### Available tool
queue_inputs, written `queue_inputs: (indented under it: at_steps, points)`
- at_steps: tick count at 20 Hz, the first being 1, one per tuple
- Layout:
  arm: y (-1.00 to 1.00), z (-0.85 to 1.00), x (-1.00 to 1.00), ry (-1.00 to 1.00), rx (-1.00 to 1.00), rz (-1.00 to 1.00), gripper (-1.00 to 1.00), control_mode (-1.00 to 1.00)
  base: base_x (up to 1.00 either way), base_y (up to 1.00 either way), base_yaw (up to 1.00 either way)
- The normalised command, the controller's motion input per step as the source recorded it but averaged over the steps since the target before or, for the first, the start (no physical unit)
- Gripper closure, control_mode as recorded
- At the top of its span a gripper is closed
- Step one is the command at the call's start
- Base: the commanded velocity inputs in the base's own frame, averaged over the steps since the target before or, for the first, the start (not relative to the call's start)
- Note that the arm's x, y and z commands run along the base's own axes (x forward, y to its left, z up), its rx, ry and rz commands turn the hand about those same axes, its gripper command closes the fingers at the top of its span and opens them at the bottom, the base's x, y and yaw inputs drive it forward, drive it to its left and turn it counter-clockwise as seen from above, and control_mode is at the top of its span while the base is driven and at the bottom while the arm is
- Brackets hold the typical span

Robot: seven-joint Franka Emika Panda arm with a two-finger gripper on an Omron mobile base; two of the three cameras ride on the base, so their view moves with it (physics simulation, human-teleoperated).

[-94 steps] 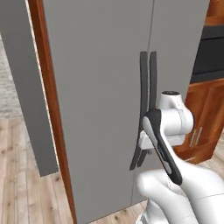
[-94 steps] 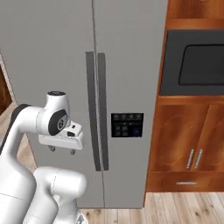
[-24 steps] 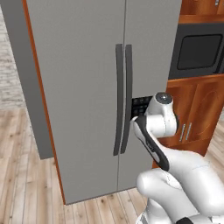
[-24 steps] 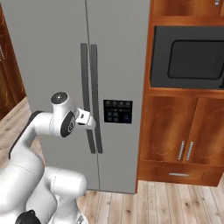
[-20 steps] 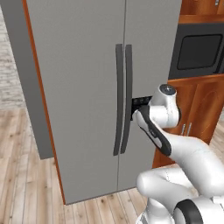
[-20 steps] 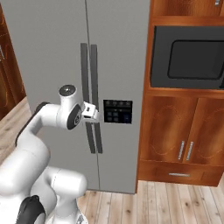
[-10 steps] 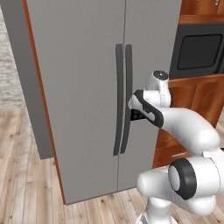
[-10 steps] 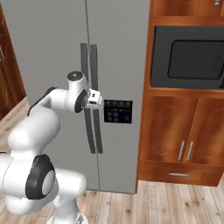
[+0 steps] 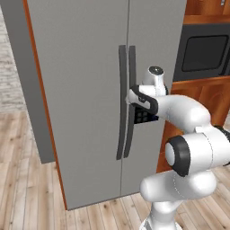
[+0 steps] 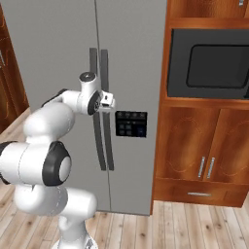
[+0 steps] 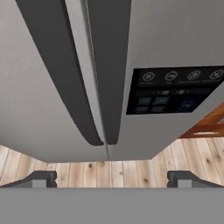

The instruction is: Place one of the steaks on the plate and the other in the bowl. Then place the bowl in the fridge.

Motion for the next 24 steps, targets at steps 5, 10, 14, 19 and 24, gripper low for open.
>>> queue_inputs:
  at_steps: [5,10,14,19,24]
  points:
    - [0.00,-0.04,0.46,-0.05,0.00,0.00,-1.00,-1.00,0.00,0.00,0.00]
    - [0.00,-0.03,0.57,-0.03,0.01,0.01,-1.00,-1.00,0.00,0.00,0.00]
    - [0.00,0.00,0.58,0.00,0.00,0.00,-1.00,-1.00,0.00,0.00,0.00]
    - [0.00,0.00,0.54,0.01,0.00,0.00,-1.00,-1.00,0.00,0.00,0.00]
    - [0.00,-0.10,0.34,-0.02,0.00,0.00,-1.00,-1.00,0.00,0.00,0.00]
